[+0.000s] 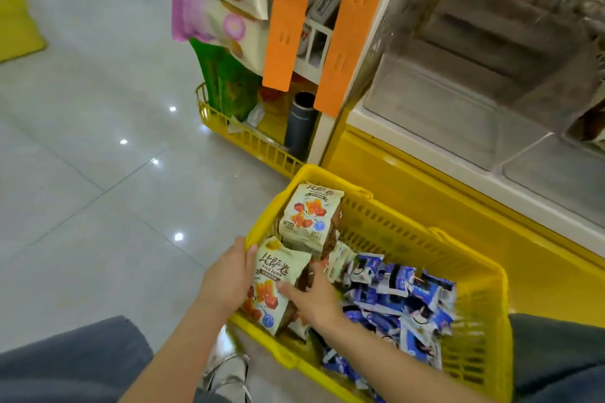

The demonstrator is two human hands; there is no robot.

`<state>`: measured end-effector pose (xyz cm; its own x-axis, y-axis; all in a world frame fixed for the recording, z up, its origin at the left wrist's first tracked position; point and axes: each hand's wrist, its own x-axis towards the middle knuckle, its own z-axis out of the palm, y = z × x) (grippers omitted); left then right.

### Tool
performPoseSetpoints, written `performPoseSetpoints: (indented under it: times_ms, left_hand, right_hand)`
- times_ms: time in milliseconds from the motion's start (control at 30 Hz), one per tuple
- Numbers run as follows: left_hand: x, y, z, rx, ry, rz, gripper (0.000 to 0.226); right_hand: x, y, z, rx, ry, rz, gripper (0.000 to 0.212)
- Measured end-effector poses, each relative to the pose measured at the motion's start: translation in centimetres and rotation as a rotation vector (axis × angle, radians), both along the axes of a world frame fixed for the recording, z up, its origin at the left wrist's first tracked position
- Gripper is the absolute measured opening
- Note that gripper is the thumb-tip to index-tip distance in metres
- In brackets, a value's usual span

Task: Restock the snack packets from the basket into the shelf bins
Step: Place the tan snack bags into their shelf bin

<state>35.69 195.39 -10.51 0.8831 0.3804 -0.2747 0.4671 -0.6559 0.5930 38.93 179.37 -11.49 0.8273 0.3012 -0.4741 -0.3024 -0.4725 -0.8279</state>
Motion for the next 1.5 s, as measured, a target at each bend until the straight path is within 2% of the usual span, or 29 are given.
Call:
performPoseSetpoints:
  times_ms: [167, 300, 367, 433, 467, 533, 600, 667, 733, 800, 833, 900, 1000, 1100, 1300, 1433, 1500]
  left_hand:
    - [0.5, 0.2, 0.5, -0.173, -0.039, 0.088, 0.027]
    - [1.0, -0.1, 3.1, -0.23, -0.267, 0.19, 0.032]
    - [1.3, -0.3, 5.2, -0.454, -0.281, 0.189, 0.034]
    - [1.4, -0.7, 7.4, -0.82, -0.185, 0.138, 0.042]
    - [1.5, -0.9, 8.4, -0.916, -0.14, 0.097, 0.05]
    - [1.5, -1.2, 9.7, -0.981, -0.109, 0.064, 0.063]
    - [1.8, -0.9, 10.2, -1.009, -0.136, 0.107, 0.065]
    - [2.0, -0.4, 10.2, -0.958, -0.198, 0.184, 0.058]
    - [2.0, 0.4, 10.1, -0.88, -0.277, 0.296, 0.047]
    - [1.9, 1.1, 9.8, -0.875, -0.336, 0.391, 0.043]
    - [1.8, 1.5, 9.7, -0.887, -0.355, 0.414, 0.043]
    - [1.5, 2.1, 9.6, -0.896, -0.376, 0.435, 0.047]
    - [1.2, 2.6, 9.5, -0.905, -0.39, 0.471, 0.046]
    - [0.8, 2.9, 9.2, -0.924, -0.376, 0.513, 0.044]
    - [-0.2, 3.2, 8.7, -0.87, -0.293, 0.523, 0.036]
    - [-0.6, 3.2, 9.1, -0.899, -0.29, 0.545, 0.036]
    - [-0.5, 2.8, 9.6, -0.905, -0.288, 0.548, 0.036]
  right_hand:
    - [-0.9, -1.2, 3.2, -0.06, -0.182, 0.064, 0.041]
    - [0.6, -2.9, 6.9, 0.029, -0.182, 0.093, 0.031]
    - [1.8, -3.2, 8.8, 0.071, -0.174, 0.104, 0.027]
    - [3.1, -3.0, 10.4, 0.109, -0.151, 0.116, 0.029]
    - [3.7, -2.9, 11.2, 0.137, -0.129, 0.127, 0.029]
    - [4.6, -2.3, 12.4, 0.172, -0.077, 0.154, 0.023]
    - [5.4, -1.8, 13.2, 0.199, -0.038, 0.174, 0.027]
    - [6.1, -1.2, 13.2, 0.19, -0.035, 0.195, 0.037]
    - [7.3, -0.7, 12.1, 0.076, -0.125, 0.147, 0.04]
    - [8.5, -0.3, 10.8, -0.122, -0.265, 0.008, 0.044]
    - [9.1, -0.2, 10.2, -0.176, -0.276, -0.055, 0.044]
    - [10.0, -0.2, 8.9, -0.192, -0.152, -0.12, 0.037]
    - [10.5, 0.2, 6.8, -0.204, 0.168, -0.138, 0.05]
    - [10.6, 0.6, 5.6, -0.18, 0.252, -0.165, 0.058]
    - [10.0, 0.9, 5.1, -0.087, 0.315, -0.226, 0.041]
    - [9.1, 0.8, 6.0, -0.037, 0.217, -0.274, 0.02]
    - [8.7, -0.1, 7.4, 0.008, 0.179, -0.282, 0.018]
